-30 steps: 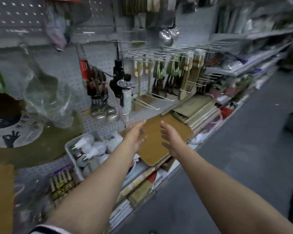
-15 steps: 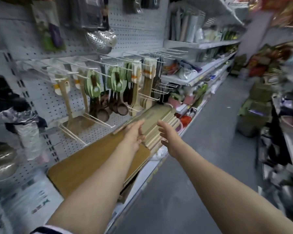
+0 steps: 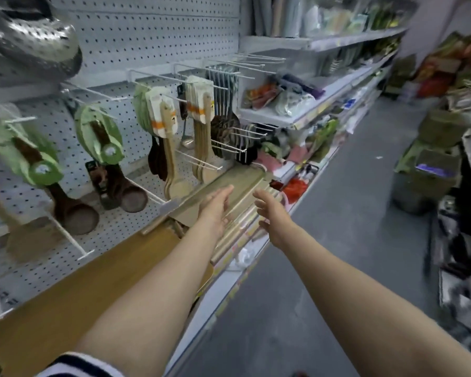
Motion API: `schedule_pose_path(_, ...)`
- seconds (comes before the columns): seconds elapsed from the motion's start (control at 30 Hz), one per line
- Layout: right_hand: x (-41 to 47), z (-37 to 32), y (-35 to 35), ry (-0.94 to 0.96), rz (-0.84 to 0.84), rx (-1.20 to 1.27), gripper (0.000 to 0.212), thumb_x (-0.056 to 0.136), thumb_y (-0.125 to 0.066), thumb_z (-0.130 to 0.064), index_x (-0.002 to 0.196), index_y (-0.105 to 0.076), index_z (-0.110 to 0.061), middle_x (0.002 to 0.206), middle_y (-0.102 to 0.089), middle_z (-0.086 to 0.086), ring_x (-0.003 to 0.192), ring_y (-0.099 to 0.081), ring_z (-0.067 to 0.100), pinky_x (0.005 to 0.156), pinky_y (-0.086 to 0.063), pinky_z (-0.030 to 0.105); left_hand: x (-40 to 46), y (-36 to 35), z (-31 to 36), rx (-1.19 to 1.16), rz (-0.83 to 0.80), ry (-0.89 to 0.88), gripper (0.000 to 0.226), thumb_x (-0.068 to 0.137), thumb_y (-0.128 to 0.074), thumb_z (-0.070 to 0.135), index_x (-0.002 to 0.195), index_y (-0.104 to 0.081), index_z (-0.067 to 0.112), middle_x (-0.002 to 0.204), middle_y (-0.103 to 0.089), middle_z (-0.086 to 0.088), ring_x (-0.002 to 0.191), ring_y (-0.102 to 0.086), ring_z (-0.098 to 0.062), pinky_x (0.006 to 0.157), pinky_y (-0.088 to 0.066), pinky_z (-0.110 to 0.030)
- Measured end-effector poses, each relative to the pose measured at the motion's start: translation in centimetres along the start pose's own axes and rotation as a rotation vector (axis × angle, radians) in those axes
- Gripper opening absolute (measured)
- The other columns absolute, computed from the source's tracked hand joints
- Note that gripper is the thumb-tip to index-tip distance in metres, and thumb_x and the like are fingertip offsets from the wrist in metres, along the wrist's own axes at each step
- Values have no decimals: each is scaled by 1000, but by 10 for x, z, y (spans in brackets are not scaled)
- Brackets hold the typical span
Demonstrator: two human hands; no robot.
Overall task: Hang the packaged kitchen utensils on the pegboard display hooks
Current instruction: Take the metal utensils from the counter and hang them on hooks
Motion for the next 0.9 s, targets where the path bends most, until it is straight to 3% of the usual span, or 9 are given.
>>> schedule_pose_path(0.17, 91, -29, 52, 0, -83, 4, 41, 94, -65, -47, 128, -61, -24, 141, -58, 3, 135, -50, 21, 117, -36, 45, 67, -62, 1, -26, 90, -86, 35, 84, -78, 40, 112, -63, 24, 120, -65, 4, 111, -58, -16, 80, -47, -34)
schedule_pose_path(0.3, 156, -67, 98, -44, -181, -38, 59, 93, -64, -51, 139, -58, -16, 145, -56, 5, 137, -49, 23, 117, -35, 46, 105, -120, 11, -40, 196, -71, 27, 85, -77, 42, 103, -63, 27, 118, -63, 4, 107, -58, -14, 88, -47, -35)
schedule_pose_path(0.4, 216, -108, 120, -26, -236, -86, 61, 97, -56, -55, 146, -52, -18, 150, -51, 2, 139, -45, 22, 110, -36, 40, 138, -158, 28, -19, 212, -137, 27, 86, -75, 42, 103, -62, 26, 114, -65, 4, 100, -59, -11, 83, -45, -32)
schedule_pose_path(0.6, 299, -135, 108, -49, -337, -136, 63, 96, -56, -60, 145, -52, -21, 147, -51, 1, 133, -49, 21, 105, -40, 39, 201, -177, 48, 15, 318, -259, 40, 81, -77, 49, 112, -64, 27, 115, -69, 6, 105, -63, -10, 73, -46, -27)
schedule_pose_path(0.7, 343, -135, 91, 3, -405, -171, 65, 93, -55, -65, 143, -55, -23, 145, -53, -2, 128, -51, 18, 107, -42, 40, 245, -180, 59, 27, 366, -307, 50, 83, -77, 48, 125, -63, 24, 123, -68, 6, 108, -62, -8, 86, -50, -30)
schedule_pose_path(0.8, 387, -147, 72, 56, -446, -212, 68, 87, -58, -72, 139, -59, -27, 139, -58, -6, 124, -53, 15, 108, -42, 39, 296, -189, 76, 18, 378, -361, 58, 85, -76, 45, 135, -58, 21, 126, -65, 8, 109, -59, -8, 106, -45, -39)
schedule_pose_path(0.9, 442, -163, 48, 119, -512, -265, 75, 78, -60, -81, 135, -62, -31, 137, -61, -9, 126, -55, 13, 109, -41, 38, 348, -193, 102, -42, 383, -431, 82, 75, -82, 52, 144, -50, 21, 130, -61, 7, 115, -58, -14, 111, -40, -41)
Point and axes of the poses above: each hand's wrist, its own x-axis towards the middle knuckle, its own y-axis out of the back of the hand, z = x × y, the point moved 1 cm from there along x, towards the middle knuckle
